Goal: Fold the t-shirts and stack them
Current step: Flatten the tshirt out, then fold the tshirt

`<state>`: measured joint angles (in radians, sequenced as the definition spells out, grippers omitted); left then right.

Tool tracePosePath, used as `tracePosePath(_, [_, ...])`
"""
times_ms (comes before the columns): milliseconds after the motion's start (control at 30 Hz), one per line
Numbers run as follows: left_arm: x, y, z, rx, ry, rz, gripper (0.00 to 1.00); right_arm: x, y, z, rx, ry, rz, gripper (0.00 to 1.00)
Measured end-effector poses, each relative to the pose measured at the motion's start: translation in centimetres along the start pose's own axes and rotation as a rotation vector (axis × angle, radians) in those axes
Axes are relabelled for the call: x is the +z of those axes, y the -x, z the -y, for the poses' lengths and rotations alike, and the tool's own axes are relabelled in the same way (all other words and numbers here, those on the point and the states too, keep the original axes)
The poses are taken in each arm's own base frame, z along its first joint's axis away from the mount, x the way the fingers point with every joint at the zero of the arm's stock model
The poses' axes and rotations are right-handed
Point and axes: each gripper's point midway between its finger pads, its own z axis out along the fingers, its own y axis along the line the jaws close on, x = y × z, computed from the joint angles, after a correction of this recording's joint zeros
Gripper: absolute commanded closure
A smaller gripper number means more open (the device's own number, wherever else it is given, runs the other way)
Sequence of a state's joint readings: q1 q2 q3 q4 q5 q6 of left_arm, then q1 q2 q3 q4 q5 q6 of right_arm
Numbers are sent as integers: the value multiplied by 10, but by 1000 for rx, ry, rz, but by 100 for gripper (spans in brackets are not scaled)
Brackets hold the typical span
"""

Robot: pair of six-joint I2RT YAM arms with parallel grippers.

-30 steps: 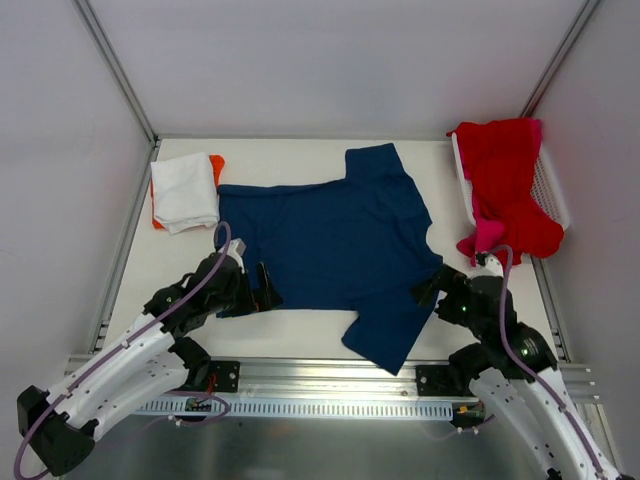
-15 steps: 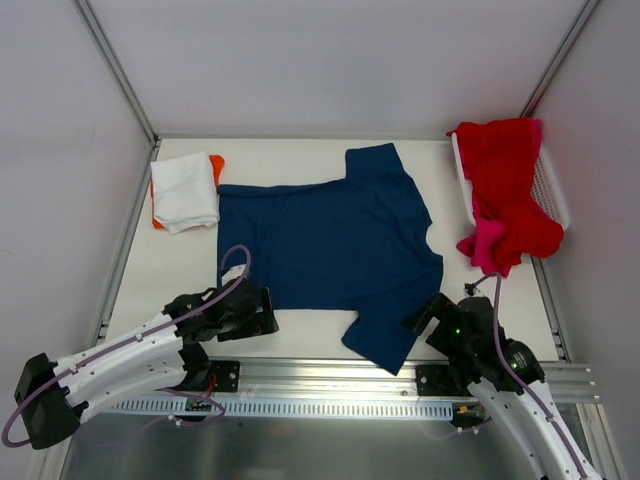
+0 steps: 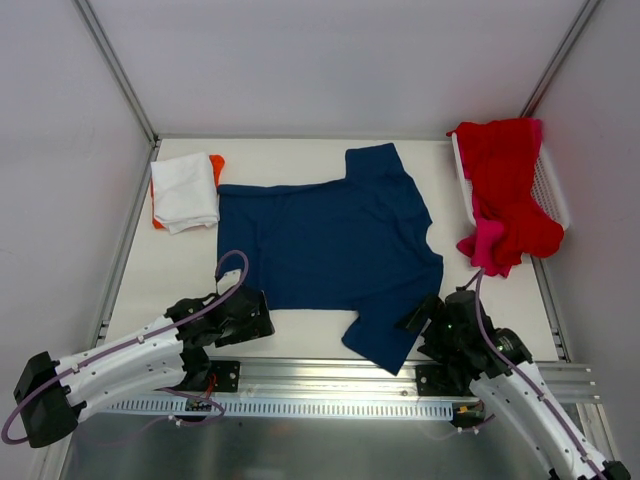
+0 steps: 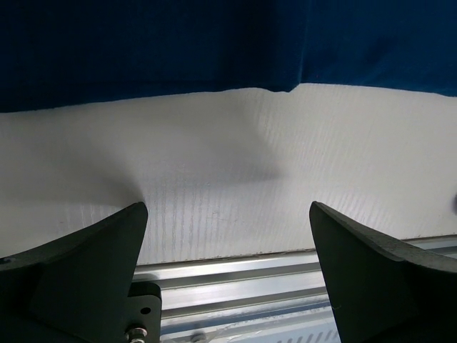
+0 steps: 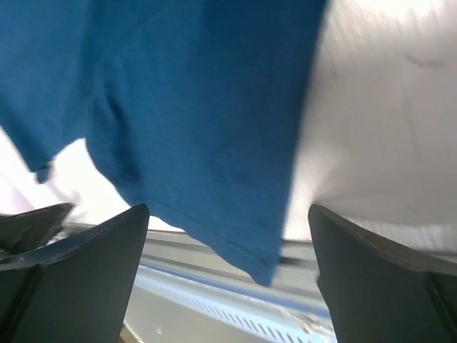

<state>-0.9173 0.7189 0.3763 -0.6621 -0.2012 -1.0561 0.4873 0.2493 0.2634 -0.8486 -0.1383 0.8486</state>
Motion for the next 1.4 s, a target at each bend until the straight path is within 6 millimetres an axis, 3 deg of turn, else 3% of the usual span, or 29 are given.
tracePosePath(267, [2,4,1,-13,-11,29,1,1,-11,6,-14,-154,-98,1])
tracePosePath(600, [4,7,5,-12,-26,44,1,19,-27,-20,-58,-152,-143,1])
tracePosePath(667, [4,7,5,-11,-29,45,1,22,-30,-26,-74,-154,-143,9])
tracePosePath(800, [4,8,6,-11,-37,50,1,27,-32,-28,-84,-165,-129,34])
tracePosePath(833, [4,8,7,-12,-41,52,1,28,-31,-28,-87,-166,-117,50])
tracePosePath(900, [4,9,7,-15,-50,57,1,30,-27,-25,-83,-170,-91,60])
tracePosePath(1000, [4,9,8,-16,-56,61,1,30,-20,-17,-80,-182,-44,97])
tracePosePath(1400, [6,14,6,-32,-39,88,1,14,-1,-14,-64,-136,67,99])
